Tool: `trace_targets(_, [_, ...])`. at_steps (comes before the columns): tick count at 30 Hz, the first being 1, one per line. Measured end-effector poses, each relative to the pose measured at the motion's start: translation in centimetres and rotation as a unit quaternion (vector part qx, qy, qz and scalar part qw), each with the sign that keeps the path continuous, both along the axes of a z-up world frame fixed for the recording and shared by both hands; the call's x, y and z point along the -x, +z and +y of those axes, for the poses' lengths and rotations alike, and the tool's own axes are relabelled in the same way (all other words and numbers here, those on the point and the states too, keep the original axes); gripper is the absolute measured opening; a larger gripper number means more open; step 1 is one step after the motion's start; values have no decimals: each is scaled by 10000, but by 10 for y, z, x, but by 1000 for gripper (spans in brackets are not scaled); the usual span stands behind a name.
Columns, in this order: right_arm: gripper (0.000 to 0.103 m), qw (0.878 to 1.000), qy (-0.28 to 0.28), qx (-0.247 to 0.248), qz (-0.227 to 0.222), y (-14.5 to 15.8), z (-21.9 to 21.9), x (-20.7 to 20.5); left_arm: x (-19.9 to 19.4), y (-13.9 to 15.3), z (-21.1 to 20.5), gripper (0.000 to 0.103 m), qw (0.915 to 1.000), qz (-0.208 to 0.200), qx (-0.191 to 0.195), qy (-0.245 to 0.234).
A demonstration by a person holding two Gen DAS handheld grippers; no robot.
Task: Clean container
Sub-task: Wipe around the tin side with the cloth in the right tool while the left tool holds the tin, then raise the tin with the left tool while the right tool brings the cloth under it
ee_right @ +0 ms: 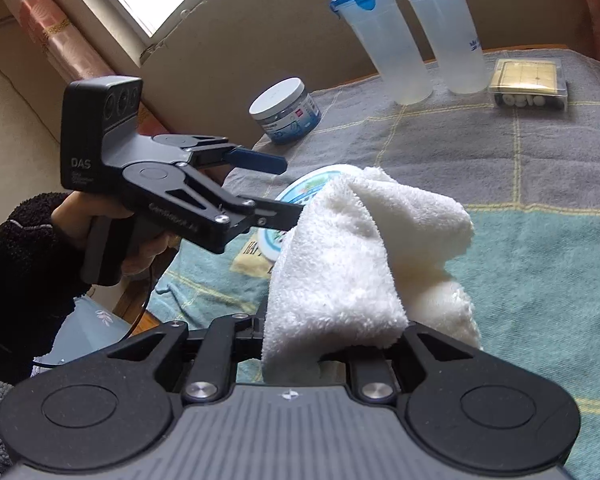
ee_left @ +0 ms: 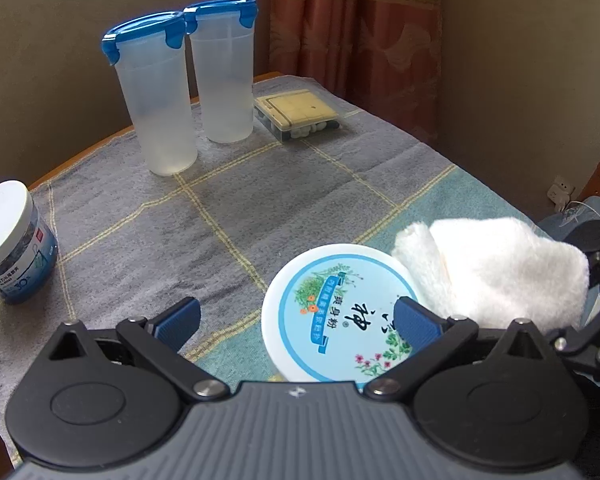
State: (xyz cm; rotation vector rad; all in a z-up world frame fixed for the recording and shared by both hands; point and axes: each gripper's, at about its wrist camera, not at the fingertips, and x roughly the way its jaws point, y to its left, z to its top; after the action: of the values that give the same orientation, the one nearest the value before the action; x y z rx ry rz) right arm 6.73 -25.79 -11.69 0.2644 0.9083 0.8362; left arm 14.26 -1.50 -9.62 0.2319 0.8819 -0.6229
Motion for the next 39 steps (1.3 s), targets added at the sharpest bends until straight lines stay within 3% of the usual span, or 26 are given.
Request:
trace_targets(7, [21,9990,435,66,-63,3,31,13,3,1,-3,103,9999,-104,-43,65])
trace_targets(12, [21,9995,285,86,-112,7,22,18,5,-1,-1,103,9998,-144,88,131])
trace_targets(16, [21,9997,-1,104,-218,13,5,23,8,-3,2,102,9988,-214,331,307])
trace_targets(19, [21,9991,-302,81,-301,19,-11,25,18,2,6,102,9949,-472,843,301])
trace_targets(23, [21,9968,-662,86,-432,28,-29,26,39,3,5,103,9880,-976,1155,314])
trace_targets(33, [21,9925,-1043,165,-621,39,-50,27,60,-28,-3,103,9831,-1289,1092,701])
trace_targets(39, [21,9931,-1011,122,-582,35,-48,25,58,-39,-22,103,9853,-1396,724,663])
